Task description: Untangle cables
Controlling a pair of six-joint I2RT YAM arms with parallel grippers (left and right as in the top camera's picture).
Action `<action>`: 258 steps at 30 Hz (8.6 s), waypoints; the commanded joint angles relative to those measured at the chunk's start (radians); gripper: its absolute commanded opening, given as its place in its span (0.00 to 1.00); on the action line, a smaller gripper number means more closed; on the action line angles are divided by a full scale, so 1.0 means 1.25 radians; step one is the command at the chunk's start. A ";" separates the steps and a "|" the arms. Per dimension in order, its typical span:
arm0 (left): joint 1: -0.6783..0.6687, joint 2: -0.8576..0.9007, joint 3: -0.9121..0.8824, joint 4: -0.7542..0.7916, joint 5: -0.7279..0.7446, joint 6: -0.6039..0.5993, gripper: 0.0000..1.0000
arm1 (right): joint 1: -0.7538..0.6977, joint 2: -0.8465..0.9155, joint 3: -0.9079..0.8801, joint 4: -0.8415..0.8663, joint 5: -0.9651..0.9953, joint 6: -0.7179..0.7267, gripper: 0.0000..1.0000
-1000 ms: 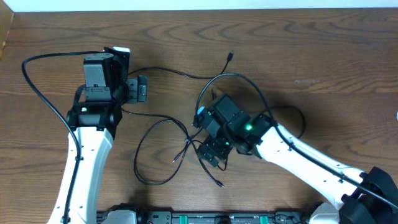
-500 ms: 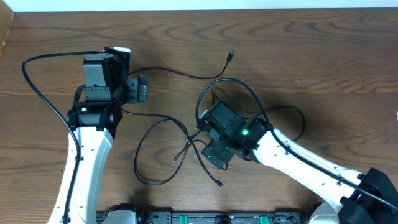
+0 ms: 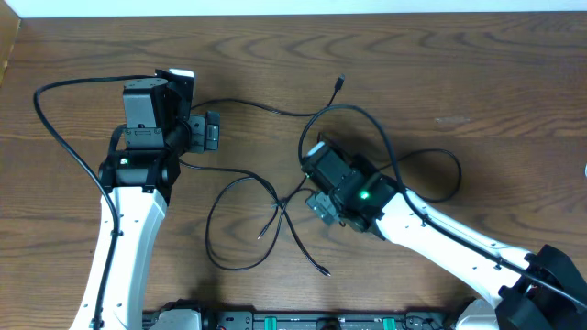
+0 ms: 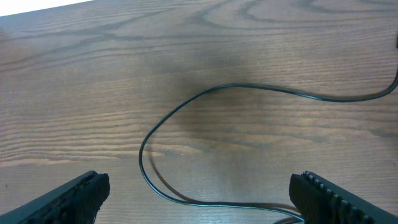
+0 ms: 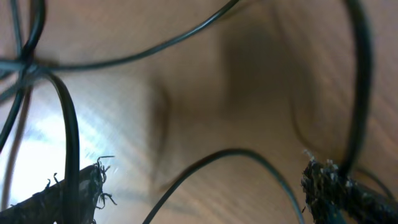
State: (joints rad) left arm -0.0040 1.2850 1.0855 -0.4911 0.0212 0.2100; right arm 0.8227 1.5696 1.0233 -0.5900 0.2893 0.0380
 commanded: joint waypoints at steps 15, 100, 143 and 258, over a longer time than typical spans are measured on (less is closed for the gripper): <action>-0.002 0.002 0.012 -0.002 0.017 -0.004 0.98 | -0.034 -0.009 -0.003 0.159 -0.210 0.014 0.99; -0.002 0.002 0.012 -0.006 0.017 -0.004 0.98 | -0.081 -0.002 -0.004 0.134 -0.473 -0.097 0.99; -0.002 0.001 0.012 0.010 0.017 -0.004 0.98 | -0.007 0.056 -0.005 -0.057 -0.413 -0.091 0.99; -0.003 0.002 0.012 -0.035 0.046 -0.004 1.00 | -1.366 0.302 0.753 -0.205 -0.802 0.127 0.99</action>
State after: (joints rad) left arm -0.0040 1.2850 1.0855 -0.5316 0.0734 0.2100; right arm -0.9272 2.0663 1.9125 -0.8528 -0.5091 0.0982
